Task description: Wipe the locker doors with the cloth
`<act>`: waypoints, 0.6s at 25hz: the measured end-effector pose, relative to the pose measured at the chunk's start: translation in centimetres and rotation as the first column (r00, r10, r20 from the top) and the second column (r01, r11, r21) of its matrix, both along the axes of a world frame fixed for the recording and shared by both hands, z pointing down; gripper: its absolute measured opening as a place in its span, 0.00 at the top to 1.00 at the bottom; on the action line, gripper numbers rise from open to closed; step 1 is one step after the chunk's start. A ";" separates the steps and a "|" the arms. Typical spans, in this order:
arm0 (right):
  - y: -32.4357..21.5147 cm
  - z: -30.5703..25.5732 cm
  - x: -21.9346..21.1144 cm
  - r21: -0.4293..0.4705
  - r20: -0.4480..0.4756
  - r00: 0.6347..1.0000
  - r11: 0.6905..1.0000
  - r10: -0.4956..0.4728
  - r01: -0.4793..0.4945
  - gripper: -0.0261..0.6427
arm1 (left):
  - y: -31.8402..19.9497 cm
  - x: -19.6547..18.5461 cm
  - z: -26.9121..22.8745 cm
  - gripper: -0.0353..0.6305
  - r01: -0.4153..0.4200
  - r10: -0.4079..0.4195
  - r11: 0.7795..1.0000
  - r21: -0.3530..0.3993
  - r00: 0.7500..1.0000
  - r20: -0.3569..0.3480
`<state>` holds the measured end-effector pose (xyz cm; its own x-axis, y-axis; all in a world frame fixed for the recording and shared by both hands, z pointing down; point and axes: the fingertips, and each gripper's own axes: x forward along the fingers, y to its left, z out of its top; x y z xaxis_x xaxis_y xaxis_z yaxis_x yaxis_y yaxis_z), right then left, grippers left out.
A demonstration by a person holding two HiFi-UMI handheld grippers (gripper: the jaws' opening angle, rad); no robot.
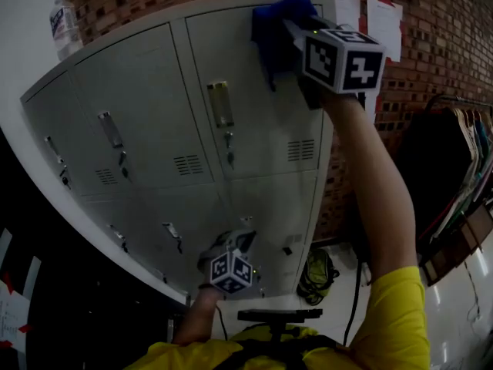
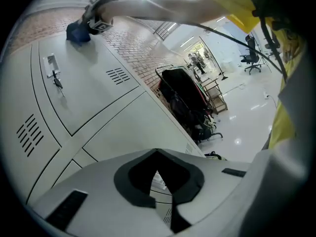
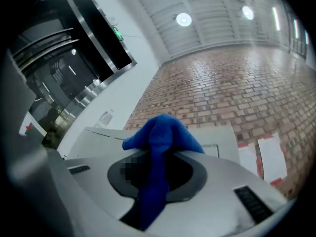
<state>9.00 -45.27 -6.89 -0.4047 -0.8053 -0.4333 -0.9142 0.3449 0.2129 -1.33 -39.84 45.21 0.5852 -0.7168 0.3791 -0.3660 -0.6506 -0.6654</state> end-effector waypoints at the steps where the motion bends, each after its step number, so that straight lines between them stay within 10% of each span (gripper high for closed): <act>1: -0.2 -1.2 -0.3 -0.001 -0.013 1.000 1.000 0.009 -0.009 0.85 | 0.0 -0.1 0.3 0.95 0.001 -0.001 1.000 -0.003 1.000 0.001; 5: -0.4 0.5 -0.4 -0.019 0.035 0.999 1.000 -0.018 0.019 0.85 | -0.4 -0.8 0.3 0.95 0.022 -0.022 1.000 -0.007 1.000 -0.015; 15: -2.2 36.1 -1.4 -0.343 0.017 0.999 0.938 -0.051 0.054 0.85 | -0.9 -2.1 0.3 0.95 0.039 -0.040 0.999 -0.011 0.998 -0.050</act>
